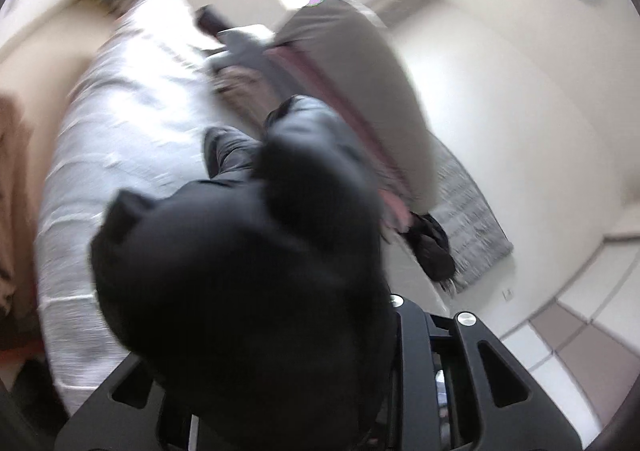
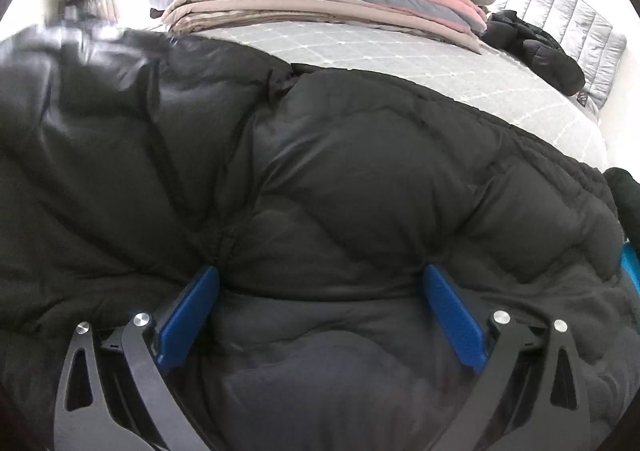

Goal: Fold large clothes

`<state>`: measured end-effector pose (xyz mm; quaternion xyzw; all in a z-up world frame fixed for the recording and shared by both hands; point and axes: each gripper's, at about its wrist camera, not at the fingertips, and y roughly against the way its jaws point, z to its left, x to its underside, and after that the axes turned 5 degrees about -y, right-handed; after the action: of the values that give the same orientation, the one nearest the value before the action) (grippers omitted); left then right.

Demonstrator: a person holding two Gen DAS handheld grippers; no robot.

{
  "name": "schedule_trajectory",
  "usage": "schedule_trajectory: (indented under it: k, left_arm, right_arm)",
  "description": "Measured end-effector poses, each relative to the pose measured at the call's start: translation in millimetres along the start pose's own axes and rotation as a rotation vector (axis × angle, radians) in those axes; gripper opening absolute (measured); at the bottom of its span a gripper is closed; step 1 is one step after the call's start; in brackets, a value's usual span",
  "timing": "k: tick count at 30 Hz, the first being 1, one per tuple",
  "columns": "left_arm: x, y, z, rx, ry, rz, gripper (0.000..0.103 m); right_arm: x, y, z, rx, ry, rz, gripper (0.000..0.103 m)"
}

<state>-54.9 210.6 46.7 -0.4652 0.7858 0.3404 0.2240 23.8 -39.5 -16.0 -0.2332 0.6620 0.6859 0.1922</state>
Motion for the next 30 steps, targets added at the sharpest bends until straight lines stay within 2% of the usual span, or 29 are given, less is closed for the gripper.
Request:
schedule_trajectory:
  k: [4,6,7,8,9,10,11,12,14,15,17,19,20,22,24,25,28,30]
  left_arm:
    - [2.5,-8.0,-85.0,0.062,-0.185,0.023,0.022]
    - [12.0,-12.2,-124.5,0.086,-0.28,0.038,0.022]
    - [19.9,-15.3,-146.0,0.1,-0.336,0.05,0.023]
    - [29.8,-18.9,-165.0,0.112,-0.387,0.063,0.022]
    - [37.3,-21.7,-176.6,0.121,-0.417,0.075,0.023]
    - [50.4,-27.3,-193.2,0.134,-0.46,0.1,0.023]
    - [63.2,-32.7,-207.2,0.142,-0.499,0.124,0.023]
    - [76.5,-38.6,-220.5,0.148,-0.539,0.146,0.023]
    - [115.0,-57.6,-249.0,0.161,-0.635,0.226,0.023]
    - [135.0,-67.2,-259.5,0.163,-0.687,0.269,0.023]
    - [187.9,-95.3,-276.9,0.159,-0.822,0.4,0.025]
    - [238.8,-123.1,-280.0,0.14,-0.926,0.555,0.032]
    - [261.6,-128.4,-280.7,0.135,-0.995,0.583,0.036]
    - [282.3,-122.0,-286.5,0.134,-1.105,0.565,0.045]
    - [296.0,-110.7,-296.1,0.137,-1.212,0.592,0.066]
    - [299.6,-106.0,-299.1,0.138,-1.252,0.599,0.07]
    - [307.6,-83.6,-304.0,0.13,-1.394,0.626,0.074]
    - [303.0,-63.2,-299.9,0.126,-1.417,0.639,0.074]
  right_arm:
    - [-3.2,0.0,-9.3,-0.056,-0.046,0.025,0.098]
    - [-13.8,3.4,-25.1,-0.157,-0.07,0.106,0.097]
    - [-20.9,12.0,-48.2,-0.298,-0.15,0.153,0.097]
    - [-23.3,19.1,-67.7,-0.387,-0.236,0.163,0.097]
    - [-24.4,30.1,-96.6,-0.49,-0.36,0.163,0.097]
    - [-23.0,44.0,-135.3,-0.643,-0.495,0.146,0.097]
    - [-20.4,49.1,-157.0,-0.749,-0.565,0.14,0.097]
    - [-11.7,52.6,-193.3,-0.95,-0.698,0.137,0.097]
    - [10.8,53.3,-250.7,-1.207,-0.882,0.11,0.097]
    - [20.7,54.9,-271.8,-1.238,-0.916,0.083,0.097]
    - [42.8,53.3,-310.8,-1.244,-0.985,0.041,0.097]
    - [69.5,39.5,-341.8,-1.267,-1.075,0.053,0.097]
    - [77.4,34.5,-349.2,-1.259,-1.092,0.064,0.097]
    - [92.1,25.1,-360.4,-1.223,-1.114,0.096,0.097]
    - [98.3,22.4,-366.5,-1.214,-1.081,0.113,0.097]
    - [97.2,22.0,-369.8,-1.212,-1.068,0.116,0.097]
    - [88.4,28.2,-377.8,-1.176,-1.008,0.105,0.097]
    - [78.6,46.6,-382.9,-1.082,-0.959,0.035,0.097]
